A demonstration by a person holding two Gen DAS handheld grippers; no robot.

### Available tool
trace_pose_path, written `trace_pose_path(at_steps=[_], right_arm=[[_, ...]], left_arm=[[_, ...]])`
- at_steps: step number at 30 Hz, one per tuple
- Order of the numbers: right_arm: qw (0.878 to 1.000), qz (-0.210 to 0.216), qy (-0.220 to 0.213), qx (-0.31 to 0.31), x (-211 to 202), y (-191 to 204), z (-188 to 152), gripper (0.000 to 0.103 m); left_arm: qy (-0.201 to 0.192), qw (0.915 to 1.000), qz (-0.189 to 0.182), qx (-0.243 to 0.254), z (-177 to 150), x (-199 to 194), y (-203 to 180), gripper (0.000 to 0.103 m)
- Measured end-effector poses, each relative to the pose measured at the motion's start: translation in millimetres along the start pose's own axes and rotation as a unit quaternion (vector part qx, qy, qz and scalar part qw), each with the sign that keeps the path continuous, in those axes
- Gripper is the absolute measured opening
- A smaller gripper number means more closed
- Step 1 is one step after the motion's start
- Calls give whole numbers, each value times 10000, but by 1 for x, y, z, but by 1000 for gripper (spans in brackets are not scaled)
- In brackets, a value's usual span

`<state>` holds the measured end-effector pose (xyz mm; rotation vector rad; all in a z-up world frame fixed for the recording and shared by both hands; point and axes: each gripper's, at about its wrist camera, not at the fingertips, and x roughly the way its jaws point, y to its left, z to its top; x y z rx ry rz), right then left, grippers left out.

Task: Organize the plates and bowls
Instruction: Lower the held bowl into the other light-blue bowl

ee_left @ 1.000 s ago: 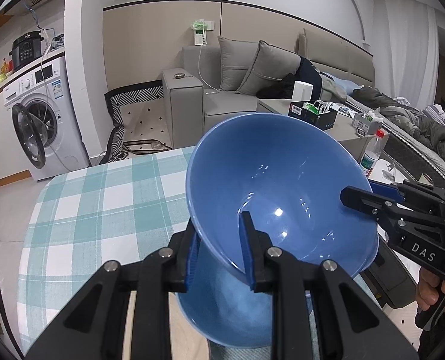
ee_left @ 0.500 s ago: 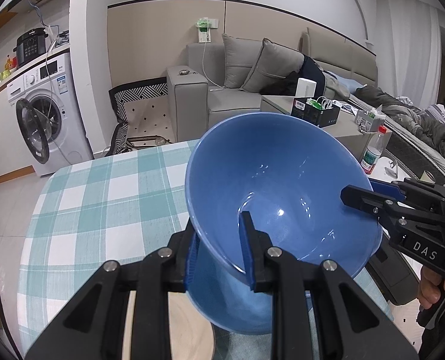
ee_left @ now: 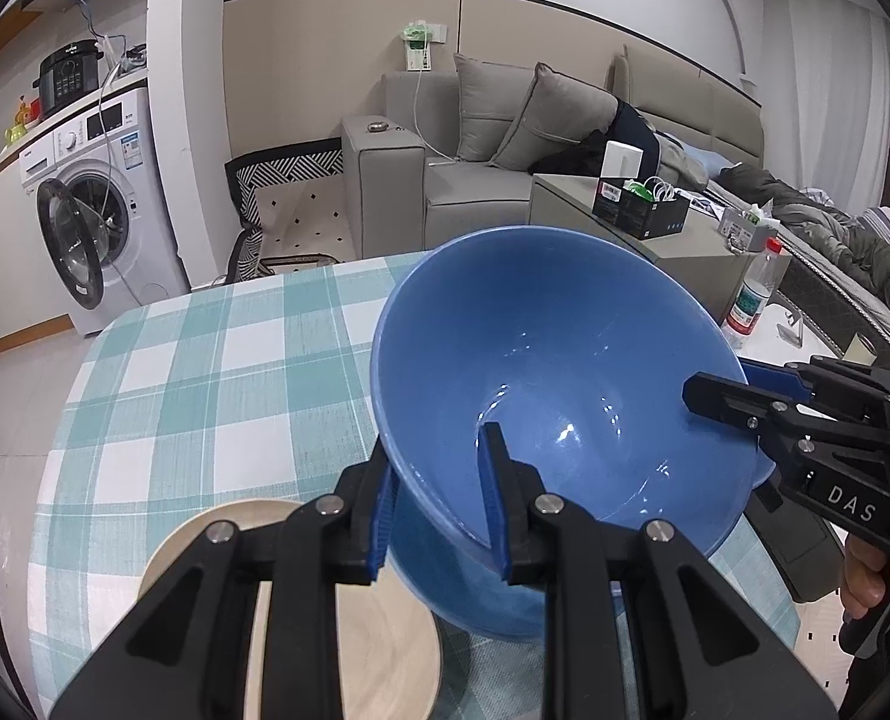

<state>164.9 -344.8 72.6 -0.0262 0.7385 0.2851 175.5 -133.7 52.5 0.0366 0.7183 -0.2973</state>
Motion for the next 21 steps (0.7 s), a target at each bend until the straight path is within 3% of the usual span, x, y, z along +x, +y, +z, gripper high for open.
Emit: trace_pose_path(at_steps=[21], right_arm=[[9996, 23, 228, 176, 23, 9, -22, 26]], left_arm=[[290, 9995, 60, -95, -23, 18, 9, 23]])
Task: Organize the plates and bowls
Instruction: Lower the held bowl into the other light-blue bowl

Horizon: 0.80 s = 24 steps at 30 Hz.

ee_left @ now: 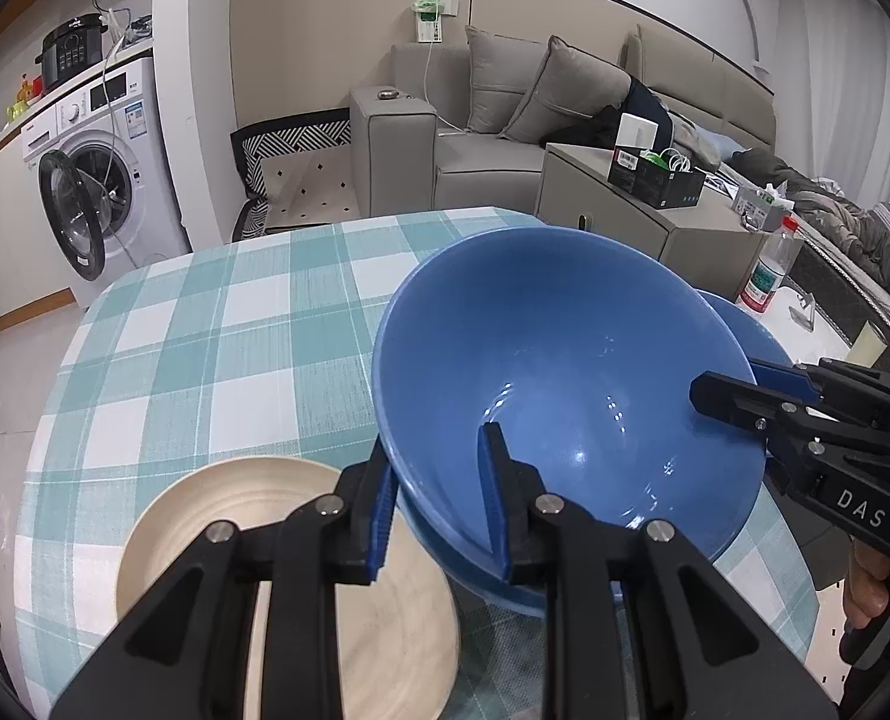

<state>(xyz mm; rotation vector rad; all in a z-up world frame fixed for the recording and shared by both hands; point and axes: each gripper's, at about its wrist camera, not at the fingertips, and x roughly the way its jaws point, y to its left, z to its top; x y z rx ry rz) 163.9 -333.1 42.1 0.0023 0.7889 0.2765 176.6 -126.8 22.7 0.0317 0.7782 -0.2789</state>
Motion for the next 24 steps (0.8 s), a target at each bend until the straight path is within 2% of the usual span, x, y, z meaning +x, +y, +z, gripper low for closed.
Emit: trace_pose_path(at_steps=[10, 14, 24], right_arm=[[10000, -74, 14, 41, 11, 3, -6, 26], [9996, -274, -22, -1, 15, 8, -10, 26], [9986, -475, -6, -225, 20, 16, -17, 26]], left_arm=[[52, 9999, 120, 33, -7, 8, 2, 24], [61, 9998, 182, 78, -9, 11, -1, 24], [105, 9994, 291, 143, -12, 14, -3, 24]])
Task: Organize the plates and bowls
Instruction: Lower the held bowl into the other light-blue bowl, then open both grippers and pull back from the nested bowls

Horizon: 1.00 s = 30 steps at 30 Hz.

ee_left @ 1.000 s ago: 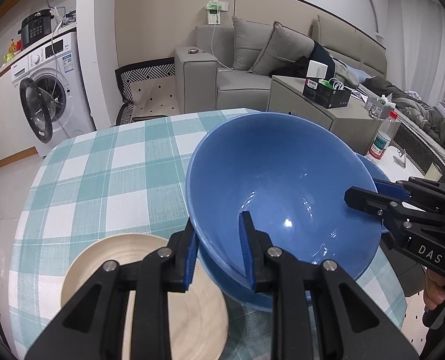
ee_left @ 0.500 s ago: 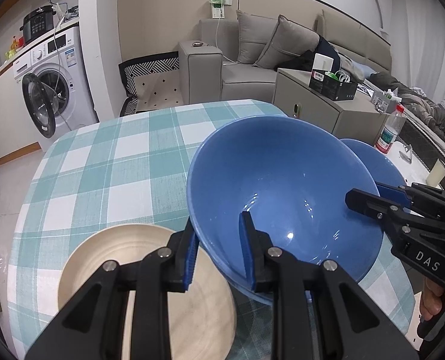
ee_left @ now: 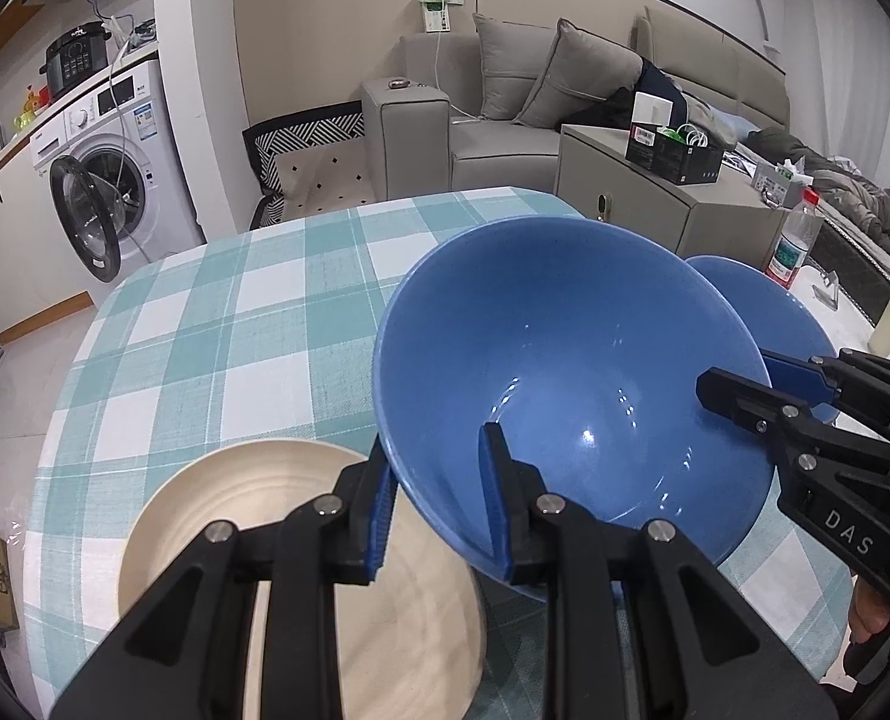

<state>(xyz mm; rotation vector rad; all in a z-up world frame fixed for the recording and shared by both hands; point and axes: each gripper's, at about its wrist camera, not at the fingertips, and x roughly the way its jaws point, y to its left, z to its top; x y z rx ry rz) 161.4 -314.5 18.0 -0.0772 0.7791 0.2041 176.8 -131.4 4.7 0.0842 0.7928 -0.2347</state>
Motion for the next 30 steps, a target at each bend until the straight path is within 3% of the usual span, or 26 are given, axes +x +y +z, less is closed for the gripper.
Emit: trace_pose_path(at_steps=[21, 25, 30], right_arm=[[9999, -93, 61, -128, 4, 2, -5, 31], [10000, -42, 29, -5, 4, -4, -6, 38], [9997, 121, -34, 208, 0, -14, -8, 40]], left_arm=[[165, 9999, -23, 41, -5, 6, 0, 28], [188, 9998, -110, -6, -6, 7, 1, 47], [211, 9997, -110, -115, -4, 6, 5, 55]])
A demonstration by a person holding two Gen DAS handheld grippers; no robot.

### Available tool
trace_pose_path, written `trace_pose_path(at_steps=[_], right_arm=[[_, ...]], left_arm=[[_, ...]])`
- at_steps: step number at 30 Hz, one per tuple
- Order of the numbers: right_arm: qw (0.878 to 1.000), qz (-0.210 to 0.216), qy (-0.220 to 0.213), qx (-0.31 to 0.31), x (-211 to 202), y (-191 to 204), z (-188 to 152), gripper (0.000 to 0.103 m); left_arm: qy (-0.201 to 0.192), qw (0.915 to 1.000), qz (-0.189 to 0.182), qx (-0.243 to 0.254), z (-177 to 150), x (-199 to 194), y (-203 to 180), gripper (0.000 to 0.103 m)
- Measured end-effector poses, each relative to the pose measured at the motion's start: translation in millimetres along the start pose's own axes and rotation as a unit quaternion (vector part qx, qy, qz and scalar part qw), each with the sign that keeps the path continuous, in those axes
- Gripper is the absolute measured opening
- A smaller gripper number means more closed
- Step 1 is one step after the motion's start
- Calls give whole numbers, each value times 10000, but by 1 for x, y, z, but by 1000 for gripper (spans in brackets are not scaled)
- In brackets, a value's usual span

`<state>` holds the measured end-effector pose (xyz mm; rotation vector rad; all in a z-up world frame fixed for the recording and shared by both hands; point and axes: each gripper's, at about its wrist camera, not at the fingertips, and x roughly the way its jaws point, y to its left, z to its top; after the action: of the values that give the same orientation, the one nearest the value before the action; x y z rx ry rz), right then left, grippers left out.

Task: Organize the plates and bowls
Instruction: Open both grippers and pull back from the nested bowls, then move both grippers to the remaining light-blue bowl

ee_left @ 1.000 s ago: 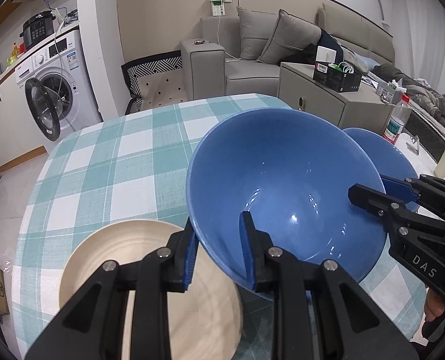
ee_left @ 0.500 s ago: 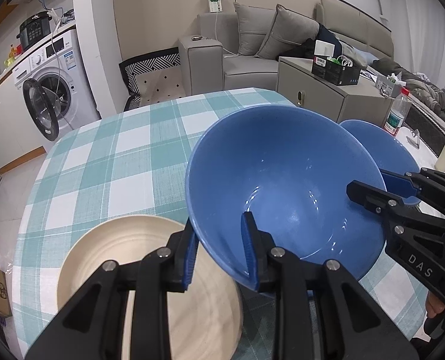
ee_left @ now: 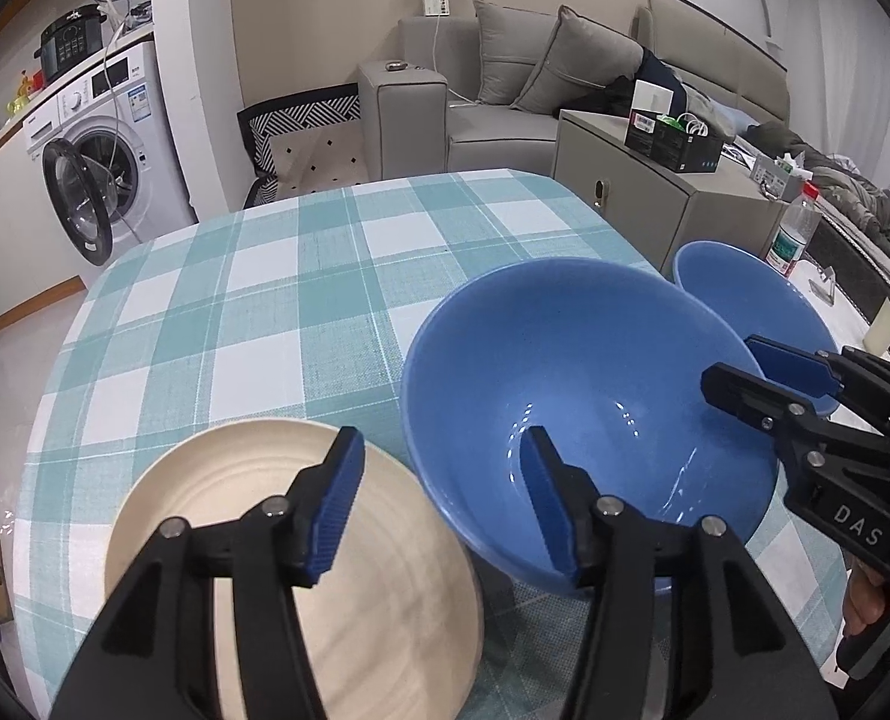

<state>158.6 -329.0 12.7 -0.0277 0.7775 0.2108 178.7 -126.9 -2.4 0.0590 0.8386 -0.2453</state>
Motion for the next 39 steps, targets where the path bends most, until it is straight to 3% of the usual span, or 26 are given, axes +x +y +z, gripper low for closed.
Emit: trace_pose_path(at_steps=[3, 4, 5, 7, 15, 23, 30, 39], right_arm=[[9999, 96, -116, 26, -9, -2, 0, 53], [9998, 146, -140, 42, -12, -3, 0, 61], [9997, 196, -154, 55, -15, -3, 1, 66], [9993, 283, -243, 36, -21, -3, 1, 80], [9975, 621, -346, 3, -41, -8, 3, 102], [9972, 281, -594, 362, -62, -42, 2, 102], [9892, 223, -648, 1296, -77, -96, 1, 102], [9869, 81, -681, 1460, -90, -125, -1, 102]], left_arm=[[26, 10000, -48, -56, 0, -2, 2, 57], [22, 10000, -47, -61, -1, -3, 1, 65], [-5, 10000, -20, -77, -1, -4, 1, 83], [-138, 9998, 7, -107, -1, -10, 0, 101], [-244, 9990, -277, -255, 2, -23, -3, 103], [-255, 9991, -299, -172, 2, -29, -22, 103], [-268, 9990, -360, -30, 3, -32, -42, 103], [-233, 9991, -360, 29, 5, -31, -69, 103]])
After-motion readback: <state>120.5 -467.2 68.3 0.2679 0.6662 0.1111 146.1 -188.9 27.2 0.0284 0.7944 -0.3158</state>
